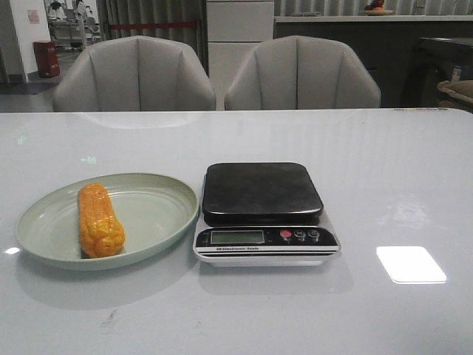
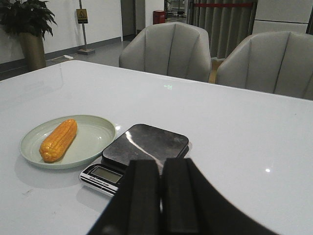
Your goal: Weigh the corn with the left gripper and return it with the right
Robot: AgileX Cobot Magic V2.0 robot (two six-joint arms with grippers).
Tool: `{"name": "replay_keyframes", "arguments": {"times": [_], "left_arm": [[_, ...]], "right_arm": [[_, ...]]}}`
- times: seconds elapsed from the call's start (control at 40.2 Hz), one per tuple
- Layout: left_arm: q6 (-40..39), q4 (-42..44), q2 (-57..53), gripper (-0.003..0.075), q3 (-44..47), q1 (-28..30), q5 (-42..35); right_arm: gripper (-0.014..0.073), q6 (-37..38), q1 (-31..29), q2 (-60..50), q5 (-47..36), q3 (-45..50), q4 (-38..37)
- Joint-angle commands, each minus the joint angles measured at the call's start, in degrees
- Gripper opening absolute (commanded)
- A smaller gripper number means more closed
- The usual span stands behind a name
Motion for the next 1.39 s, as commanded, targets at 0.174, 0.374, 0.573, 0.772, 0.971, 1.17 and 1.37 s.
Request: {"name": "replay_keyframes", "arguments": {"times": [0.174,0.374,0.573,0.772,0.971,1.17,1.37], "left_arm": [[-0.2,-0.5,-1.2,0.0114,0.0,0.2,-3.9],[-0.2,-0.5,-1.2,0.0114,0.0,0.2,-3.9],[-0.2,-0.5,-1.2,0.0114,0.0,0.2,-3.9],[-0.2,-0.5,-1.2,0.0114,0.0,0.2,-3.9],[-0.2,-0.5,-1.2,0.0114,0.0,0.2,-3.9],[-0.2,-0.5,-1.2,0.0114,0.0,0.2,-3.9],[-0.2,-0.5,-1.2,0.0114,0.0,0.2,-3.9]], "right_arm": [[0.0165,-0.7,-0.2,0.5,-4.6,-1.6,-0.7],[0.0165,-0.7,-0.2,0.5,-4.6,-1.6,-0.7],[0.0165,-0.7,-0.2,0.5,-4.6,-1.6,-0.7],[0.0165,-0.7,-0.2,0.5,-4.6,-1.6,-0.7],[0.0164,-0.7,-1.8,0.5,-4.6,-1.4,-0.7],[0.0164,-0.7,-13.3,0.6,-5.5,-0.7,-0.7],[0.0164,-0.7,-23.1,0.6,-9.9,4.5,-0.7]]}}
